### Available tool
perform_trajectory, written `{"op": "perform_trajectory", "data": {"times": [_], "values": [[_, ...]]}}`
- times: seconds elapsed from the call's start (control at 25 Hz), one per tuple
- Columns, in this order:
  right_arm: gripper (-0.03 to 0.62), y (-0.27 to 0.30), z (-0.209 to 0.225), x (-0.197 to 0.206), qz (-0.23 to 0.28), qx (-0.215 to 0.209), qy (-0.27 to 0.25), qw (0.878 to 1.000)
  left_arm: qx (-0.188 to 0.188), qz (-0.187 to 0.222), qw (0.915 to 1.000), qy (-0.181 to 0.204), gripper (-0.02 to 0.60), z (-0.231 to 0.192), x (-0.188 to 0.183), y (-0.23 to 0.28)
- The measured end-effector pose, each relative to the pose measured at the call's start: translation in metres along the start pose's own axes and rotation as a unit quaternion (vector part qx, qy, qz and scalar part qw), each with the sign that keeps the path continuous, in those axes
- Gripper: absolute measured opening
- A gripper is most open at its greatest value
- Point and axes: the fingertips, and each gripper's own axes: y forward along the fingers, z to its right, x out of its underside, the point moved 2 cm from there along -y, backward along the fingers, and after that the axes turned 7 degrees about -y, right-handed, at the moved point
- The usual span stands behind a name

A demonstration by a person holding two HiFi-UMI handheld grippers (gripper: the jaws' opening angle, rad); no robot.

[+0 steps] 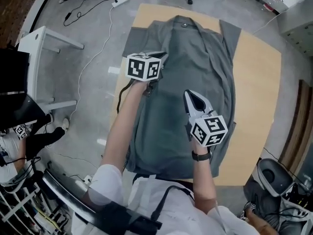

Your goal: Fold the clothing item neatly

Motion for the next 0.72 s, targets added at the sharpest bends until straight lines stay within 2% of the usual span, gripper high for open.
{"op": "perform_trajectory", "data": {"times": [0.16, 0.28, 0.4, 0.48, 0.52, 0.56, 0.64, 0.72], "values": [[0.0, -0.014, 0.017, 0.004, 0.0, 0.018, 0.012, 1.0, -0.02, -0.022, 0.9996, 0.0, 0.018, 0.021, 0.015, 0.046], [0.0, -0.023, 0.025, 0.005, -0.003, 0.025, 0.012, 1.0, -0.045, -0.053, 0.9976, -0.003, 0.02, 0.014, 0.035, 0.083], [0.0, -0.03, 0.033, 0.006, -0.008, 0.031, 0.01, 0.999, -0.061, -0.098, 0.9932, 0.016, 0.027, 0.0, 0.06, 0.111], [0.0, -0.033, 0.037, 0.008, -0.01, 0.035, 0.016, 0.999, -0.047, -0.117, 0.9918, 0.022, 0.095, 0.002, 0.072, 0.117], [0.0, -0.033, 0.037, 0.009, -0.011, 0.036, 0.018, 0.999, -0.038, -0.115, 0.9924, 0.023, 0.128, 0.006, 0.074, 0.113], [0.0, -0.033, 0.036, 0.008, -0.01, 0.034, 0.019, 0.999, -0.032, -0.103, 0.9939, 0.023, 0.133, 0.009, 0.072, 0.104], [0.0, -0.032, 0.03, 0.003, -0.007, 0.028, 0.016, 0.999, -0.031, -0.062, 0.9974, 0.019, 0.133, 0.011, 0.063, 0.077], [0.0, -0.031, 0.023, -0.004, 0.001, 0.022, 0.012, 1.0, -0.04, -0.02, 0.999, -0.002, 0.133, 0.007, 0.055, 0.042]]}}
